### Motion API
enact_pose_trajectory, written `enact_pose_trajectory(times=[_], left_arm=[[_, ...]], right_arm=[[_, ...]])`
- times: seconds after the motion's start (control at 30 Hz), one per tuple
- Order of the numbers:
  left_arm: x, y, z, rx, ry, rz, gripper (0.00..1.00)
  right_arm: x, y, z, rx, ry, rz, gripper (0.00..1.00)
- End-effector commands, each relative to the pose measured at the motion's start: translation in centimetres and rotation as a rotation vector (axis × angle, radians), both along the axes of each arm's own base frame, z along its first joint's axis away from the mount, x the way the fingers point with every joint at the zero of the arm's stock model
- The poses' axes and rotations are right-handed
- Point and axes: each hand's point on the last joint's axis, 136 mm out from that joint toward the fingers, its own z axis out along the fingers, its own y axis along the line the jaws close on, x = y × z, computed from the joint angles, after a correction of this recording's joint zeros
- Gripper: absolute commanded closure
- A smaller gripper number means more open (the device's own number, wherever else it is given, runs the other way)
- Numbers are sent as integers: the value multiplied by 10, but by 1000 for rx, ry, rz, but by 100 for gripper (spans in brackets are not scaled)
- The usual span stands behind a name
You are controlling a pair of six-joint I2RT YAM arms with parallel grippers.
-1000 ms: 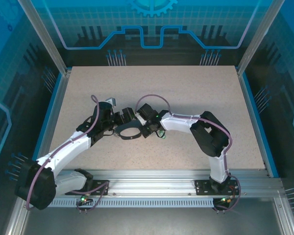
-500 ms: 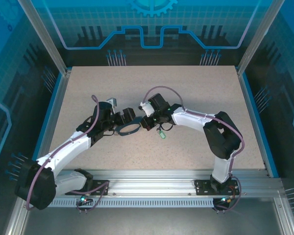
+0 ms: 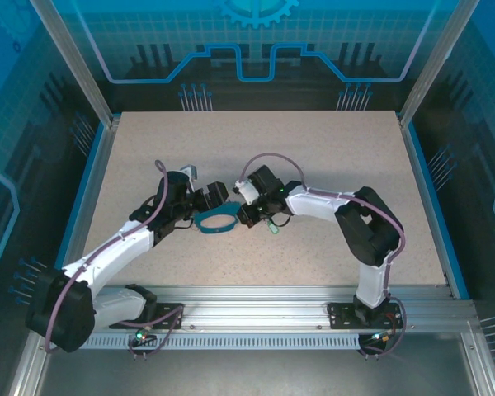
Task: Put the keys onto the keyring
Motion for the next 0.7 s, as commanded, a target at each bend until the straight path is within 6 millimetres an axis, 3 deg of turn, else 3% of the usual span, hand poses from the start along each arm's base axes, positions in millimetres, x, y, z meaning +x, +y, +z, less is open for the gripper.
enact_pose_trajectory(times=[0.0, 0.1, 0.3, 0.5, 0.67], left_arm=[[3, -5, 5, -20, -13, -21, 1], [3, -5, 4, -20, -10, -21, 1], [2, -5, 3, -23, -8, -21, 1], [2, -5, 3, -26, -6, -22, 1], [1, -5, 5, -28, -10, -23, 1]], right_arm=[[-12, -5, -26, -79, 26, -8, 100], [-15, -7, -32, -96, 34, -21, 99], [-16, -11, -34, -100, 40, -38, 78], [-17, -15, -23, -78, 28, -71, 67], [-18, -22, -8, -38, 16, -129, 64]])
